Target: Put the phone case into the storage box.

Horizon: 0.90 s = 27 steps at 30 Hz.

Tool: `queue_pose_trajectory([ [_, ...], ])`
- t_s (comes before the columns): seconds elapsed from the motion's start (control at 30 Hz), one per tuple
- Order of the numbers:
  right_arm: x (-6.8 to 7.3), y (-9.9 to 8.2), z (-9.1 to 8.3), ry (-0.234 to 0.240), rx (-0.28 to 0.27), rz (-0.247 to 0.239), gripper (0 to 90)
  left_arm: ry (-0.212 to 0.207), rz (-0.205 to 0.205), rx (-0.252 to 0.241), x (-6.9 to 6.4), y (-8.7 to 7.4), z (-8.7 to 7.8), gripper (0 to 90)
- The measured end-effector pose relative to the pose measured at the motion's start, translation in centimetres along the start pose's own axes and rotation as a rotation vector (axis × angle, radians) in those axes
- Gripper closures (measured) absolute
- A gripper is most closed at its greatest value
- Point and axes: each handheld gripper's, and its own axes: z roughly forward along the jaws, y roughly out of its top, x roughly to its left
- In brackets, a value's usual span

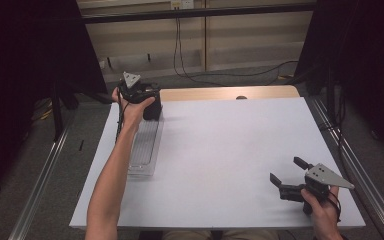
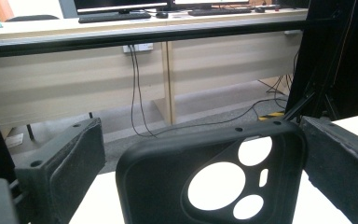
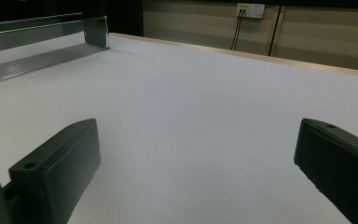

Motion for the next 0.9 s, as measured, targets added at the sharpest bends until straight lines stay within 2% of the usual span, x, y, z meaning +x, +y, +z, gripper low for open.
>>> queue_pose_trajectory([
  [0.07,0.0,0.0,0.0,0.0,0.001,0.0,0.0,0.012,0.003,0.006,-0.1,0.1,-0.1,2.1],
  [0.1,0.0,0.0,0.0,0.002,0.002,-0.001,0.0,-0.003,0.005,-0.005,0.0,0.2,0.0,2.1],
  [0.17,-0.1,0.0,0.0,0.001,0.002,0.0,0.0,-0.009,-0.005,-0.014,0.0,0.4,-0.1,2.1],
  [0.23,0.0,0.0,0.0,0.001,0.001,-0.001,0.0,-0.008,0.004,-0.011,0.0,0.5,-0.1,2.1],
  [0.27,0.0,0.0,0.0,0.001,0.001,-0.002,0.0,0.004,0.004,-0.002,-0.1,0.5,-0.2,2.1],
  [0.3,0.0,0.0,0.0,0.002,0.002,0.0,0.0,-0.015,0.01,-0.009,0.1,0.6,-0.2,2.1],
  [0.47,0.0,0.0,0.0,0.001,0.0,-0.001,0.0,-0.008,0.001,-0.019,-0.1,0.8,-0.3,2.1],
  [0.5,0.0,0.0,0.0,0.001,0.001,-0.002,0.0,-0.022,0.006,-0.026,0.0,0.9,-0.4,2.1],
  [0.53,0.0,0.0,0.0,0.005,0.001,-0.003,0.0,-0.023,-0.007,-0.033,-0.1,0.9,-0.4,2.1],
  [0.6,0.0,0.0,0.0,0.002,0.001,-0.001,0.0,-0.012,-0.004,-0.024,-0.2,1.0,-0.5,2.1],
  [0.73,0.0,0.0,0.0,0.001,0.0,-0.003,0.0,-0.038,-0.019,-0.041,-0.1,1.1,-0.6,1.8],
  [0.9,0.0,0.0,0.0,0.001,0.0,-0.002,0.0,-0.062,-0.014,-0.064,-0.1,1.6,-0.9,1.7],
])
